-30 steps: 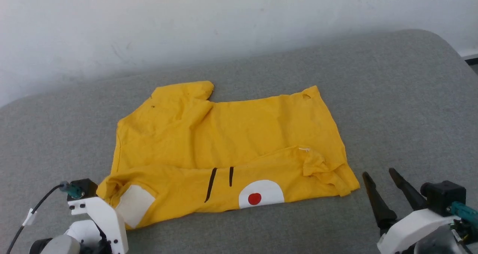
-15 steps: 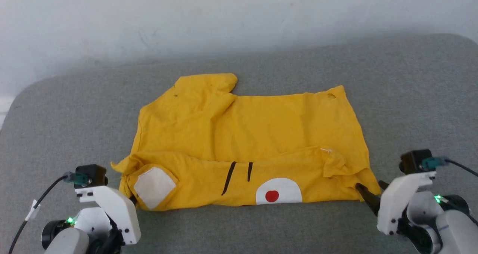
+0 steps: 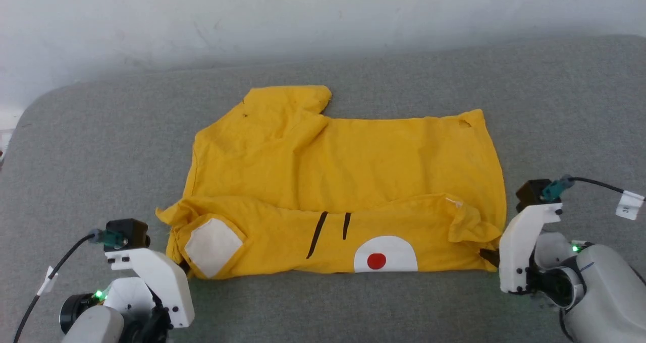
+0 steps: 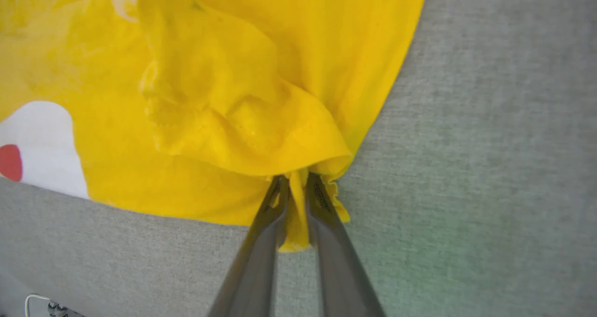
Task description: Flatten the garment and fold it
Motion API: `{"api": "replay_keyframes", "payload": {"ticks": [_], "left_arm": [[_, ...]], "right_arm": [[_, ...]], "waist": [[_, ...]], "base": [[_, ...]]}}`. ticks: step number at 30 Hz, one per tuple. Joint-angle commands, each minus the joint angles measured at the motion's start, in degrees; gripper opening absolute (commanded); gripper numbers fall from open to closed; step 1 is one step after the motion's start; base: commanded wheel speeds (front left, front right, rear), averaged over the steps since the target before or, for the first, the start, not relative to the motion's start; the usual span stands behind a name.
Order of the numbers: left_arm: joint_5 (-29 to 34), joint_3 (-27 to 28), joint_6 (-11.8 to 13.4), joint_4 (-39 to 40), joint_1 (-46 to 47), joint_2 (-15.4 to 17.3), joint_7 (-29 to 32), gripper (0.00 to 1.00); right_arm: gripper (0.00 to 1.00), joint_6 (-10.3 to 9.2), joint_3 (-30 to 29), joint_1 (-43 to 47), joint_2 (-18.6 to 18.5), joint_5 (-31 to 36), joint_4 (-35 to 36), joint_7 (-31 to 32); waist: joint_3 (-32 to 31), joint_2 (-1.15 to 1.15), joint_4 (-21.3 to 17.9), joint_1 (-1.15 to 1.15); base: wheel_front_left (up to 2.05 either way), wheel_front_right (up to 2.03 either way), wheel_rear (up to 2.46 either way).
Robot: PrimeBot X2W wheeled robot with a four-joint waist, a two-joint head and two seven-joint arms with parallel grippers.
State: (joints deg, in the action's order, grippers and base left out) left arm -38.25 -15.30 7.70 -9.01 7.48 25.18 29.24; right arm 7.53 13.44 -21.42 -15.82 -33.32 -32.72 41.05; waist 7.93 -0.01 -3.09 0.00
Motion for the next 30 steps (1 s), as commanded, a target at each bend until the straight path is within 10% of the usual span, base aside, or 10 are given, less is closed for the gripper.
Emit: {"api": "replay_keyframes", "payload": {"ticks": [1,13,27,29,30], "left_arm": [[0.1,-0.1,0.3,0.2,0.0,-0.1,0.0,0.00],[0.3,0.7,2.0,4.6,-4.7,2.2,0.3,0.00],[-2.3,4.3,8.0,12.7,-20.4,4.0,1.5,0.00],[-2.8,4.5,8.4,11.7,-21.0,2.9,0.6,0.00],[-3.0,4.4,8.4,10.8,-21.1,2.4,0.2,0.22]], "right_arm": [[0.00,-0.04,2.4,3.4,2.3,-0.4,-2.9,1.3],[0.00,-0.04,5.3,4.0,-2.3,1.9,6.0,-10.8],[0.00,-0.04,1.6,18.7,-3.5,4.6,15.9,-11.2],[0.49,-0.04,1.4,20.4,-3.0,6.0,15.3,-10.9],[1.00,-0.04,1.2,21.1,-2.3,6.1,15.2,-11.1]], "waist": [[-0.4,0.01,-0.1,0.00],[-9.0,0.01,0.2,0.00],[-12.2,0.01,-0.1,0.00],[-11.8,0.01,0.0,0.00],[-11.7,0.01,0.0,0.00]], "base": [[0.00,0.00,0.00],[0.00,0.00,0.00],[0.00,0.00,0.00],[0.00,0.00,0.00],[0.00,0.00,0.00]]}}
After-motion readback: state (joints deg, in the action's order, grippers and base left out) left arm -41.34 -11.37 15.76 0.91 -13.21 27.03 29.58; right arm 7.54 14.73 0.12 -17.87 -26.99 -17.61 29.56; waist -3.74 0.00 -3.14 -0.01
